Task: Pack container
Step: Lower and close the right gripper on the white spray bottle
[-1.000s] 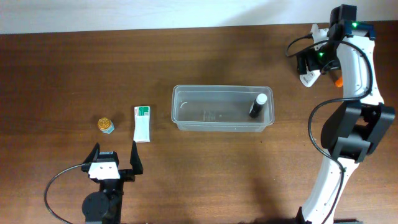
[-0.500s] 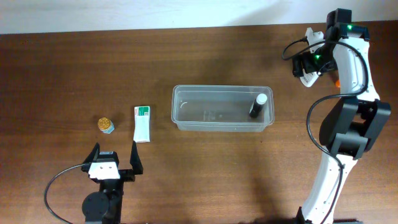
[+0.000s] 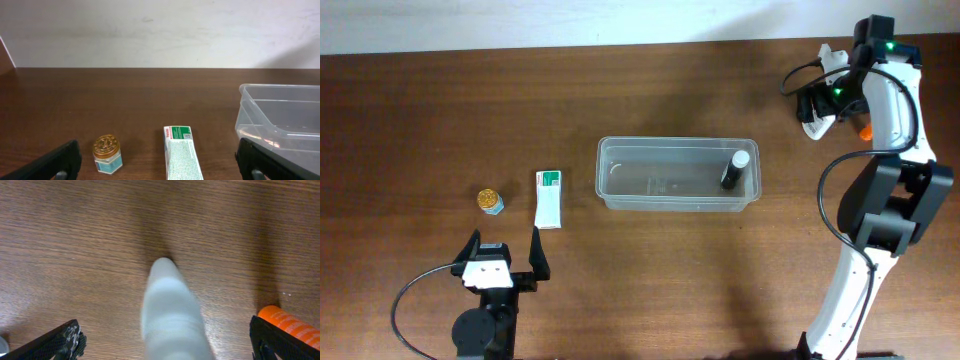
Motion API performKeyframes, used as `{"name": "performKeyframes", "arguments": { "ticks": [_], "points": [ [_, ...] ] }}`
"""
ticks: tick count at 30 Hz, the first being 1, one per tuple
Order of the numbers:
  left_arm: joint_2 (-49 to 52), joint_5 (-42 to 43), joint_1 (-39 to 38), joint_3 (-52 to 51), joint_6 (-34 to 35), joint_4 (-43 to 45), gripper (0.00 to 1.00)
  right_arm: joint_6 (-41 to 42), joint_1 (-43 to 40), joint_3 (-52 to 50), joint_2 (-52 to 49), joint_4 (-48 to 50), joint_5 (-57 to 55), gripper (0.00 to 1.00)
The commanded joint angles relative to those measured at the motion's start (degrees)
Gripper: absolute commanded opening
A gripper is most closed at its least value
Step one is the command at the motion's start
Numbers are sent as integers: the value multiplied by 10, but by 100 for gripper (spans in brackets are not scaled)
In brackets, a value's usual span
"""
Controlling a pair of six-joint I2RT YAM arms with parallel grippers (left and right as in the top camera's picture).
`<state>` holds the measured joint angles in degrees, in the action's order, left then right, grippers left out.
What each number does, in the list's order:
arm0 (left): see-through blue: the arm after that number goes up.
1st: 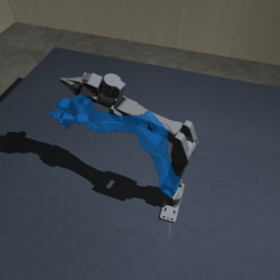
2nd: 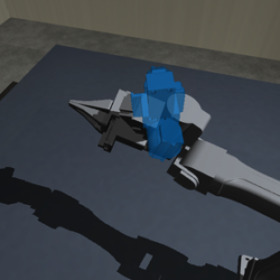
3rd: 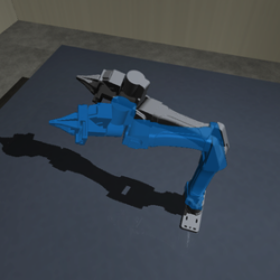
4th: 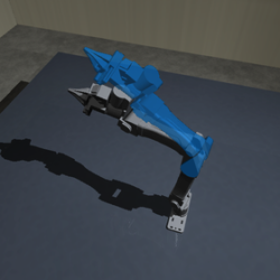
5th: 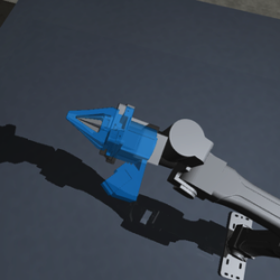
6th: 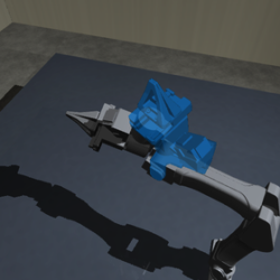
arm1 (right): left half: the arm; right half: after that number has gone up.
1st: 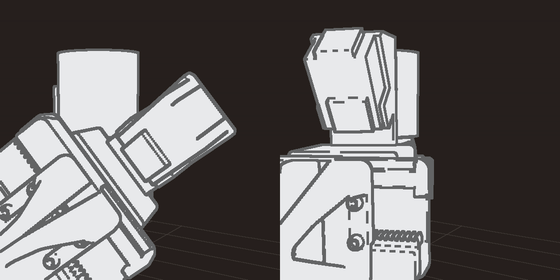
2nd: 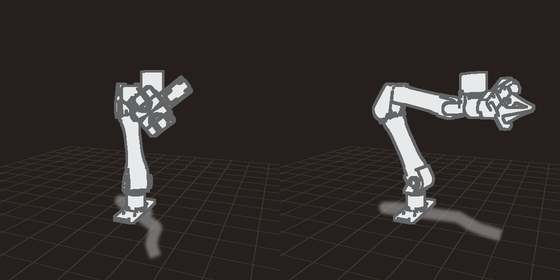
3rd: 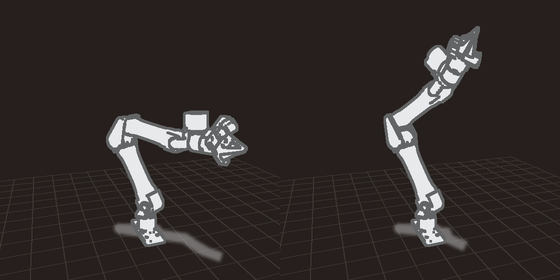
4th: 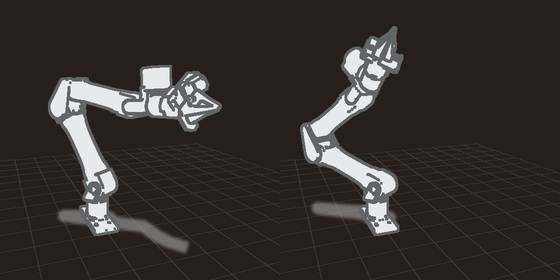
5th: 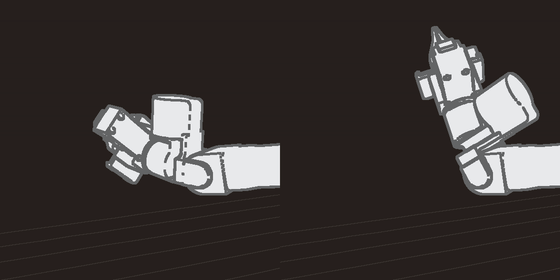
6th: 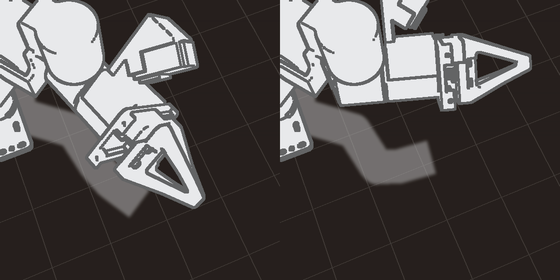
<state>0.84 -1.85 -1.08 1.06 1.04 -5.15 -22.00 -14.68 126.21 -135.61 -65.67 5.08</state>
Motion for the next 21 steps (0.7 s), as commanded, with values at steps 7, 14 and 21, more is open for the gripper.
{"name": "performKeyframes", "arguments": {
  "ticks": [7, 14, 21],
  "points": [
    [-5, 8, 4, -2, -7, -1, 99, -7, -3, 7, -32, 2, 12, 96],
    [-5, 8, 4, -2, -7, -1, 99, -7, -3, 7, -36, 5, 12, 92],
    [-5, 8, 4, -2, -7, -1, 100, -7, -4, 7, -36, 7, 11, 85]
  ]
}}
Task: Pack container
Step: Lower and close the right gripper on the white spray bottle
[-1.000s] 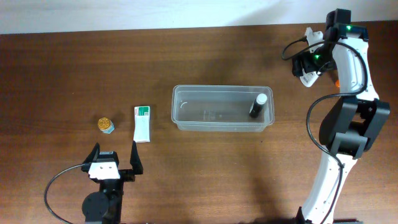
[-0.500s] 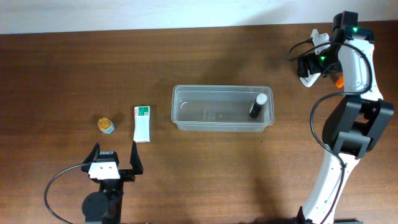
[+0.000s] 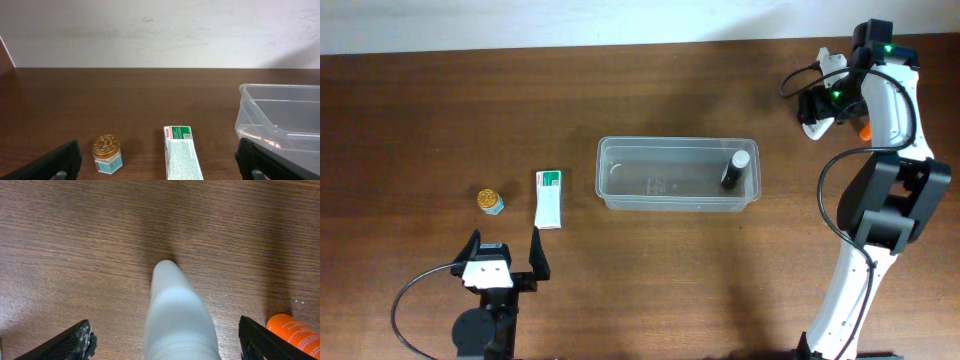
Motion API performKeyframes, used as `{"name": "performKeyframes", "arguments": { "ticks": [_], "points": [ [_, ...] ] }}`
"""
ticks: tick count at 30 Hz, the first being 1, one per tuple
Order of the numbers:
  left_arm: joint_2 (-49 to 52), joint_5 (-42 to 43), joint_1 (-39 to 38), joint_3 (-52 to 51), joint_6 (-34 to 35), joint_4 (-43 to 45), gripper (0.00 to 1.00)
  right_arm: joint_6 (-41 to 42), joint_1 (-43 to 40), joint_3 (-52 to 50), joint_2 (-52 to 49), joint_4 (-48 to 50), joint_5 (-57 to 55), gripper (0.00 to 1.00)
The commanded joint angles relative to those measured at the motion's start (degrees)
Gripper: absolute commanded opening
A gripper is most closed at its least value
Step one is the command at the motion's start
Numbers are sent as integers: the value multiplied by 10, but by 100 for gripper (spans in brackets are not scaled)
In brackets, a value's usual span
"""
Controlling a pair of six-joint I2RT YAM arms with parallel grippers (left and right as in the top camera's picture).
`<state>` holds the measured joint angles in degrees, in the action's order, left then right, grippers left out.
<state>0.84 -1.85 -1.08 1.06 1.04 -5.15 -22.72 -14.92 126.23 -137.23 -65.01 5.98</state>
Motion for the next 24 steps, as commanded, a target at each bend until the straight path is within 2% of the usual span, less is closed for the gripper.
{"name": "performKeyframes", "arguments": {
  "ticks": [1, 6, 17, 24],
  "points": [
    [-5, 8, 4, -2, -7, -1, 99, 1, -2, 6, -20, 1, 2, 83],
    [-5, 8, 4, -2, -7, -1, 99, 3, -2, 7, -20, 1, 2, 77],
    [-5, 8, 4, -2, -7, -1, 99, 7, -2, 23, -20, 1, -6, 81],
    [-5, 8, 4, -2, -7, -1, 99, 37, -2, 54, -20, -9, -5, 76]
  ]
}}
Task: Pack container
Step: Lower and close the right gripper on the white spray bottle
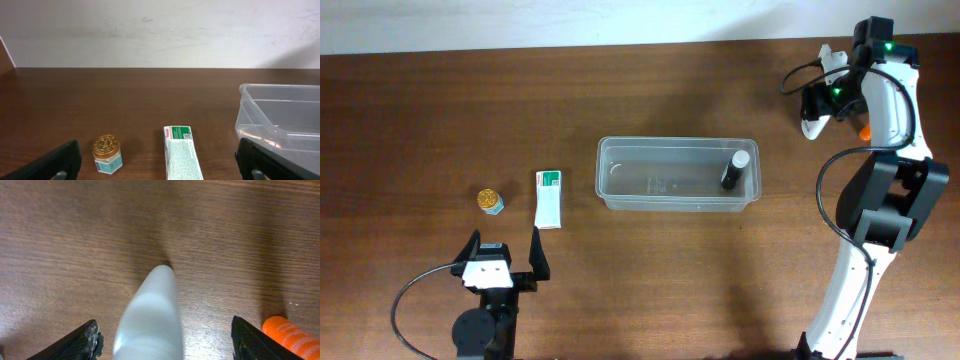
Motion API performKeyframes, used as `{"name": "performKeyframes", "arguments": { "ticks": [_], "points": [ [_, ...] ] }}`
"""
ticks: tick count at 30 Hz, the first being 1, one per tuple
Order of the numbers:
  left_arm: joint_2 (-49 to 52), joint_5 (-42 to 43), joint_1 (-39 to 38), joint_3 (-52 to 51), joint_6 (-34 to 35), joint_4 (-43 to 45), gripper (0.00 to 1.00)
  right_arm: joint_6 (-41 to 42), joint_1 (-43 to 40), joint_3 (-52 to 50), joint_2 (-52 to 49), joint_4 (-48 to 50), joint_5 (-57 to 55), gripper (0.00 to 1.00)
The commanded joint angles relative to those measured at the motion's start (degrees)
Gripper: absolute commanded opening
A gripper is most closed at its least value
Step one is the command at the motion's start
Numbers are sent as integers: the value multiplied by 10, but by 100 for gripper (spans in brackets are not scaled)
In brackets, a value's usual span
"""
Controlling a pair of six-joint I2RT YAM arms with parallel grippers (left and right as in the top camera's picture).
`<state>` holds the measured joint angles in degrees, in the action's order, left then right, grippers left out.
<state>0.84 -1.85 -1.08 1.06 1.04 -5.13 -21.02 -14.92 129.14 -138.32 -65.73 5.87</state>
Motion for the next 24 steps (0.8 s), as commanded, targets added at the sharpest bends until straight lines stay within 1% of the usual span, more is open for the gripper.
{"name": "performKeyframes", "arguments": {
  "ticks": [1, 6, 10, 15, 18, 20, 21, 22, 24],
  "points": [
    [-5, 8, 4, -2, -7, -1, 99, 20, -2, 27, -9, -3, -3, 76],
    [-5, 8, 4, -2, -7, -1, 99, 35, -2, 32, -9, -9, -3, 75],
    [-5, 8, 4, -2, -7, -1, 100, 35, -2, 32, -9, -13, -3, 70],
    [-5, 8, 4, -2, -7, -1, 99, 42, -2, 32, -9, -13, -3, 57],
    [-5, 8, 4, -2, -7, -1, 99, 42, -2, 32, -9, -14, -3, 55],
    [-5, 8, 4, -2, -7, -1, 99, 50, -2, 32, -9, -14, -3, 51],
    [-5, 8, 4, -2, -7, -1, 99, 53, -2, 32, -9, -14, -3, 47],
    [-5, 8, 4, -2, -7, -1, 99, 53, -2, 32, -9, -14, -3, 45],
    [-5, 8, 4, -2, -7, -1, 99, 55, -1, 32, -9, -16, -2, 45]
  ]
}}
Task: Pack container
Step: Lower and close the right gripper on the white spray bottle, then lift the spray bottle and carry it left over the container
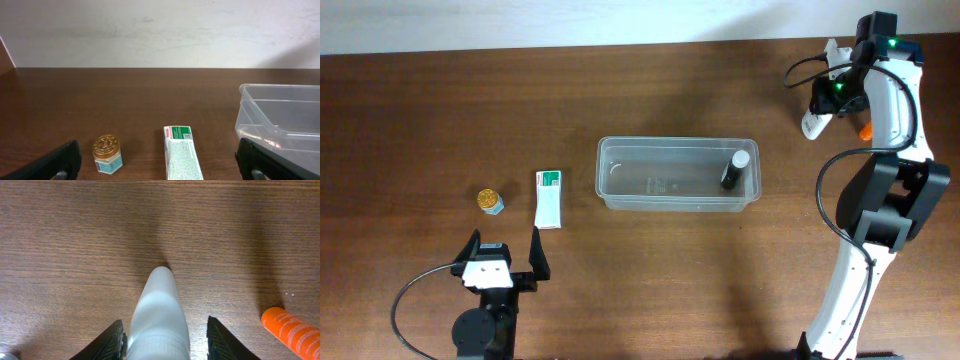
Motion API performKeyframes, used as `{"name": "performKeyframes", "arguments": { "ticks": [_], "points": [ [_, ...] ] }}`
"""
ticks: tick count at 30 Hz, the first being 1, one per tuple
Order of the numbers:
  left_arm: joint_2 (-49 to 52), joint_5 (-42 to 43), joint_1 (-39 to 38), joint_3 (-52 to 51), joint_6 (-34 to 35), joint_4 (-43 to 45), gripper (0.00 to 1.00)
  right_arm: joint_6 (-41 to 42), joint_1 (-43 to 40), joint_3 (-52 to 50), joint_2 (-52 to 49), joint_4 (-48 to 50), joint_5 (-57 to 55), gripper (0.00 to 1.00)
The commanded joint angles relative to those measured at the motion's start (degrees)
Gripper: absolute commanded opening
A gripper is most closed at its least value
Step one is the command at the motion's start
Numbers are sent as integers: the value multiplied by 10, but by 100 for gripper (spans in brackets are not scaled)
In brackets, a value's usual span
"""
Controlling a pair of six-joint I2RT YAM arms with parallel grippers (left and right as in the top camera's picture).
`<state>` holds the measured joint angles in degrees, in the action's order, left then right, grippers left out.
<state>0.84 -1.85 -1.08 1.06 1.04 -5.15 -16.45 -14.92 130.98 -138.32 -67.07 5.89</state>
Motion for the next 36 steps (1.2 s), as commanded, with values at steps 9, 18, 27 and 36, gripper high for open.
{"name": "performKeyframes", "arguments": {
  "ticks": [9, 18, 27, 36],
  "points": [
    [-5, 8, 4, -2, -7, -1, 99, 20, -1, 13, -9, -6, 0, 32],
    [-5, 8, 4, -2, -7, -1, 99, 35, -1, 14, -3, -12, 42, 28],
    [-5, 8, 4, -2, -7, -1, 99, 40, -1, 14, 28, -17, 45, 20],
    [-5, 8, 4, -2, -7, -1, 99, 54, 2, 14, 78, -33, 60, 20]
  ]
}}
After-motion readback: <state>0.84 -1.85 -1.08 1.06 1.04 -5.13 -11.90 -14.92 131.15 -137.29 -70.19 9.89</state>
